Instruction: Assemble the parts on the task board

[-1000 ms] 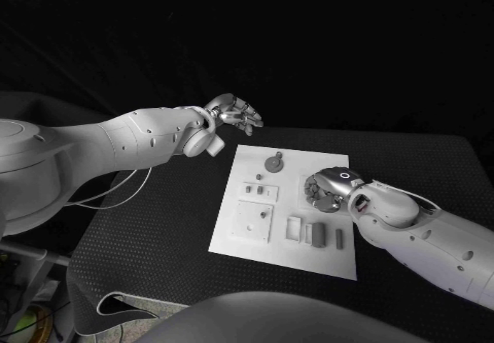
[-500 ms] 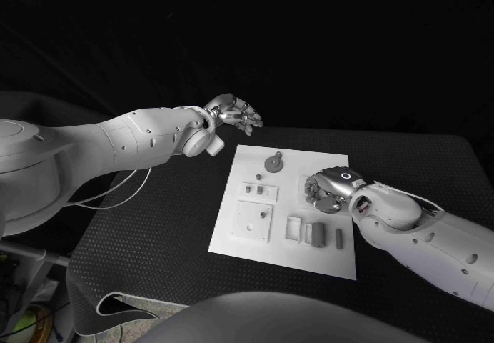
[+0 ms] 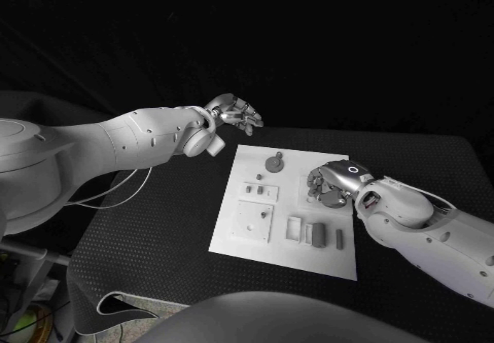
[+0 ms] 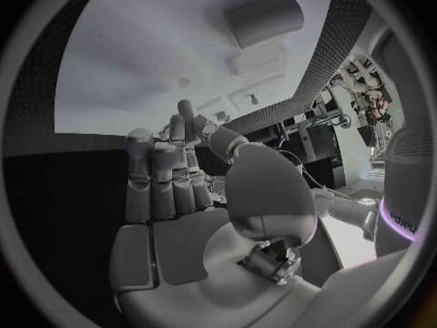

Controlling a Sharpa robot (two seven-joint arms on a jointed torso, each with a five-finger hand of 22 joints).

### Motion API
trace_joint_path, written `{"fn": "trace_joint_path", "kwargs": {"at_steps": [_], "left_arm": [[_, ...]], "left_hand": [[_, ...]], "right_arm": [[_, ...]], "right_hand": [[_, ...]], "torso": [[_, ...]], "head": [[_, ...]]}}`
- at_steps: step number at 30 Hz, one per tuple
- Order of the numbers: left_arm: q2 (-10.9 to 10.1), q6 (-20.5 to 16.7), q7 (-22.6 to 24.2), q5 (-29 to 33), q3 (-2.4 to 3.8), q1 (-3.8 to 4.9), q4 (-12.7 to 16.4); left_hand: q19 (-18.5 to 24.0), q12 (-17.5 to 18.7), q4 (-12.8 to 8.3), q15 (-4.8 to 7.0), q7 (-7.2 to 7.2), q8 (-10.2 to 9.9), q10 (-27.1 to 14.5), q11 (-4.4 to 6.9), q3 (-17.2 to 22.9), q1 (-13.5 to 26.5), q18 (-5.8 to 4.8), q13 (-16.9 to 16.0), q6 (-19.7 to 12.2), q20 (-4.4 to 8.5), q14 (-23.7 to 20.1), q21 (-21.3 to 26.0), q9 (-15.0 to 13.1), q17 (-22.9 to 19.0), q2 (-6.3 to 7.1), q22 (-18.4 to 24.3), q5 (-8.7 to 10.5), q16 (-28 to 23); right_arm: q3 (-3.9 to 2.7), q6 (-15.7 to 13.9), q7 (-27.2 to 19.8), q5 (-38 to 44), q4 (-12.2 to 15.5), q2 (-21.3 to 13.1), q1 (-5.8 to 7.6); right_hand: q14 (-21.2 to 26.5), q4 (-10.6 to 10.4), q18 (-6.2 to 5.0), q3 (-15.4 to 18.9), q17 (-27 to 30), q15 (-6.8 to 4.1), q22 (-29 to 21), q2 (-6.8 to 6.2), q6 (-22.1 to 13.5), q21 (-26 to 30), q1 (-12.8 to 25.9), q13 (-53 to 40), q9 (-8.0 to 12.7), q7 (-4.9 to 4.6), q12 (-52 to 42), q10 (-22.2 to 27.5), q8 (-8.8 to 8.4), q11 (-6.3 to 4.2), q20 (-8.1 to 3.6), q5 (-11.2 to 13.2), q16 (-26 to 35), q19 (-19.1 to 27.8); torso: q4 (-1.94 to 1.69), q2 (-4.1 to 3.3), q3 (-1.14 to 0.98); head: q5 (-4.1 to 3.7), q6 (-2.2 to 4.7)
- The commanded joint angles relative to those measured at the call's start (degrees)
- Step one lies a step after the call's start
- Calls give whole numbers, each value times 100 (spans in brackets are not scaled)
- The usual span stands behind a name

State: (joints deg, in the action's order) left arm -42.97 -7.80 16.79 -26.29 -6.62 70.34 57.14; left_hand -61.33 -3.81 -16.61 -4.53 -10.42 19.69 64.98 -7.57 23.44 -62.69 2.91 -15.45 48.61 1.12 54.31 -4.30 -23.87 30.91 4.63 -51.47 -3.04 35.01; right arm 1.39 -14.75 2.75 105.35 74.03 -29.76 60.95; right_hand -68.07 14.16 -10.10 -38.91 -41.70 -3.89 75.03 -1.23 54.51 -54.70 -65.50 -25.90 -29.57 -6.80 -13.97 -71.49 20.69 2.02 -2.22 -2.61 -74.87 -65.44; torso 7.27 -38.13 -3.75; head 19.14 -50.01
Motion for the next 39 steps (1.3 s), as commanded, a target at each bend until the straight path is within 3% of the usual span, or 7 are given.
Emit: {"fn": "trace_joint_path", "kwargs": {"at_steps": [1, 4, 6, 17, 23, 31, 39], "left_arm": [[-1, 55, 21, -1, 3, 5, 15], [3, 45, 30, -1, 3, 6, 18], [10, 42, 33, -1, 3, 6, 15], [70, 26, 31, 23, 4, 8, 21], [122, 33, 26, 23, 5, 9, 14], [133, 20, 15, 25, 5, 11, 25], [166, 20, 15, 25, 5, 12, 31]], "left_hand": [[-35, -20, 11, -5, 5, 36, -35, -20, -28, 20, 91, 9, -50, -6, 24, 26, 8, 7, -40, 7, 20, -41], [-35, -20, 10, -5, 5, 36, -35, -19, -26, 18, 92, 10, -51, -6, 24, 26, 8, 9, -42, 8, 19, -43], [-34, -20, 9, -5, 4, 36, -35, -19, -25, 18, 92, 10, -52, -6, 24, 26, 9, 10, -42, 9, 18, -44], [-34, -20, 7, -4, 4, 35, -35, -19, -19, 14, 92, 13, -54, -5, 26, 26, 10, 15, -44, 11, 17, -49], [-34, -20, 8, -4, 4, 35, -35, -19, -17, 13, 92, 14, -55, -5, 27, 25, 11, 18, -46, 11, 17, -51], [-34, -21, 8, -4, 4, 36, -35, -19, -14, 13, 92, 15, -55, -5, 28, 25, 11, 21, -46, 13, 17, -55], [-34, -21, 7, -3, 4, 37, -33, -18, -8, 9, 92, 18, -53, -5, 30, 25, 12, 28, -45, 15, 17, -61]], "right_arm": [[-74, 6, 44, -66, 143, -30, 9], [-161, 3, 48, -85, 329, -42, 14], [-173, 10, 43, -103, 414, -14, 16], [-164, 160, -72, -288, 233, 693, 0], [-55, 257, -138, -276, 186, 1021, -33], [207, 358, -196, -310, -126, 1354, -77], [270, 381, -232, -186, -354, 1578, -294]], "right_hand": [[-7, -10, -490, -36, 4, -39, 96, 7, 101, -39, -50, -8, -69, -46, -36, -48, 42, -2, -3, -17, 22, -26], [-8, -10, -490, -37, 5, -40, 95, 5, 101, -40, -49, -8, -70, -46, -36, -49, 42, -3, -4, -18, 23, -26], [-8, -11, -490, -38, 5, -41, 95, 4, 102, -40, -48, -9, -70, -45, -36, -49, 42, -3, -4, -18, 24, -26], [-6, -17, -490, -47, 7, -42, 93, 13, 98, -39, -39, -8, -72, -46, -31, -49, 38, -4, -6, -18, 31, -25], [1, -12, -490, -57, 9, -42, 89, 25, 84, -34, -32, -7, -71, -50, -20, -39, 29, -2, -7, -18, 42, -19], [6, -5, -490, -63, 11, -39, 86, 41, 74, -29, -22, -5, -72, -55, -11, -31, 22, 1, -7, -17, 50, -12], [8, 1, -490, -65, 11, -38, 86, 47, 71, -27, -19, -5, -73, -56, -8, -28, 19, 2, -8, -18, 53, -10]], "torso": [[6, -3, 0], [5, -3, -1], [4, 0, -1], [7, -4, -3], [-15, -6, 11], [-31, -5, 21], [-11, -6, 5]], "head": [[47, 1], [56, 1], [77, 1], [196, 1], [310, 1], [495, 1], [747, 1]]}}
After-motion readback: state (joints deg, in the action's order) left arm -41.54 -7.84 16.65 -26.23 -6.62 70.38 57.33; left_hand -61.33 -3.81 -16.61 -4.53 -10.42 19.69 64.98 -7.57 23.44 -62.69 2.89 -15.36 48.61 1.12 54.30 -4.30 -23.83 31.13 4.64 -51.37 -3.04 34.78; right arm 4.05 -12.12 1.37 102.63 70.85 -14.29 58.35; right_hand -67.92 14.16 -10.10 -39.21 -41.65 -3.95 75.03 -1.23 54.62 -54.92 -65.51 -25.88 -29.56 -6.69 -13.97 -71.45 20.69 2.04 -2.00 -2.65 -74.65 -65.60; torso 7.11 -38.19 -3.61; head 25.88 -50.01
